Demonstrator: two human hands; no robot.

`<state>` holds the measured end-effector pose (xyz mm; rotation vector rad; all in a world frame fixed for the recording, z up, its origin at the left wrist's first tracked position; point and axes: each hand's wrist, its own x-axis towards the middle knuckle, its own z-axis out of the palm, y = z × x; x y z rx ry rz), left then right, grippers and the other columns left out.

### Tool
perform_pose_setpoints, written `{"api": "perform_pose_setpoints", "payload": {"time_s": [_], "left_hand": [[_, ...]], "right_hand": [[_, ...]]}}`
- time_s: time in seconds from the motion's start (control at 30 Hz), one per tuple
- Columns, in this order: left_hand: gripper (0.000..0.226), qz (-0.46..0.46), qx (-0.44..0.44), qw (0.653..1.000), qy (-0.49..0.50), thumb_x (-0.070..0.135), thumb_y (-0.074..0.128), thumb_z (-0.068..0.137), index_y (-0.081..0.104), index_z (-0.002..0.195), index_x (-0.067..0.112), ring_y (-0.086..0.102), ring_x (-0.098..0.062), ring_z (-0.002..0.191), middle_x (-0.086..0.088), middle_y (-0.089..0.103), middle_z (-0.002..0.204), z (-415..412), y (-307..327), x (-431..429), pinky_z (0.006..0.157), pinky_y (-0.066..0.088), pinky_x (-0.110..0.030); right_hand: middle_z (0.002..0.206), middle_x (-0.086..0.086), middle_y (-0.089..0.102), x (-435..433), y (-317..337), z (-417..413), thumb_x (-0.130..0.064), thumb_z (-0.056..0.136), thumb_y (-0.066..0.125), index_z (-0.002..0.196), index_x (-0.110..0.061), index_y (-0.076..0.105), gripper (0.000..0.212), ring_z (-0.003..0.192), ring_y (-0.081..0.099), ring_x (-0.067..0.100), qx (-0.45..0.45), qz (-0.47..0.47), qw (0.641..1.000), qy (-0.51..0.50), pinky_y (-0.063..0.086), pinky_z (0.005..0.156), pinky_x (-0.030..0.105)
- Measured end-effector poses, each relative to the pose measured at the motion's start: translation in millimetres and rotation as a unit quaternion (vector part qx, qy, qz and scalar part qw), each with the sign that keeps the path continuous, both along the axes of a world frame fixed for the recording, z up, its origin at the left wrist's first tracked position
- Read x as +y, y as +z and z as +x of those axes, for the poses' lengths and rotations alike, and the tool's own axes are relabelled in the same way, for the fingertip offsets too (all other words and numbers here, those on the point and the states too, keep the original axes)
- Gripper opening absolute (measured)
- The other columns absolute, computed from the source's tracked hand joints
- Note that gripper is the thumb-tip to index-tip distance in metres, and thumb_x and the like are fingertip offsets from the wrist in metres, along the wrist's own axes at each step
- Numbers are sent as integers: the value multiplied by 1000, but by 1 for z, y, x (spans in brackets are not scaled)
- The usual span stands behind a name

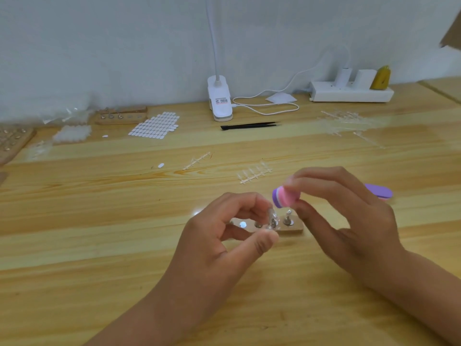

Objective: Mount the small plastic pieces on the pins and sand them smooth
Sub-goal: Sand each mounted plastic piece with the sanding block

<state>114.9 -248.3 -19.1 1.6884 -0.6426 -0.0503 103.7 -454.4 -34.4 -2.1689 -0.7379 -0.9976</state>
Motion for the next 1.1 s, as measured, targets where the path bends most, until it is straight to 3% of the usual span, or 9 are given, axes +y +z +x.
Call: {"api": "perform_pose_setpoints", "payload": {"time_s": [0.1,0.23,0.4,0.5,0.6,0.73,0.83,0.93,1.1], "left_hand": [[23,-13,0,1000,2,31,74,77,70,99,28,68,-16,92,7,70,98,-1,1,-1,74,53,-18],[23,-36,23,999,2,29,77,73,72,95,25,68,-16,88,4,71,94,-1,0,3,73,52,-17],[24,-24,30,998,-41,30,70,82,66,106,28,66,-18,96,6,67,103,0,-1,1,79,49,-17],[24,-46,72,994,-65,31,67,85,64,108,28,64,-8,92,9,67,102,2,-3,2,79,47,-17],[24,-66,94,989,-91,28,66,87,63,110,25,64,-10,95,8,66,103,3,-3,2,81,48,-19],[24,-117,134,977,-114,24,67,85,65,108,18,62,-8,87,6,66,98,6,-3,2,80,49,-20],[38,-164,168,964,-125,39,76,79,68,107,16,59,-10,84,2,66,95,8,-2,1,78,49,-21],[41,-189,213,947,-147,44,79,75,70,106,20,57,-12,79,3,65,95,8,-2,0,77,49,-23],[44,-187,246,936,-171,42,78,76,69,109,14,49,-20,86,-1,63,95,10,-2,3,74,46,-24]], "right_hand": [[113,6,65,6,-2,-5,-2,94,63,116,-10,67,23,106,64,16,-16,-25,999,44,48,93,24],[111,1,65,-2,2,1,-5,93,62,116,-13,61,24,106,63,11,12,-4,1000,-2,48,94,21],[112,7,65,10,0,-8,-5,94,64,115,-13,66,22,106,64,14,-23,-17,998,51,47,95,21],[110,5,65,5,-2,-1,-2,92,63,115,-11,60,25,105,63,14,-19,-10,1000,2,46,97,20],[113,1,63,7,-1,-5,-6,94,64,116,-16,62,24,109,61,8,-27,3,1000,-8,41,98,15],[107,5,66,5,-3,-3,-4,94,63,115,-13,62,23,105,62,14,-17,-8,1000,-11,44,97,19],[109,-8,60,5,2,-3,-7,94,62,116,-15,56,25,113,57,0,-16,22,999,-22,39,100,13],[115,-4,57,12,0,-11,-10,96,62,119,-14,56,24,113,56,2,-48,0,999,5,38,100,14],[112,-10,54,5,1,-4,-7,94,61,118,-18,53,28,115,52,-1,-38,8,999,-17,35,101,13]]}}
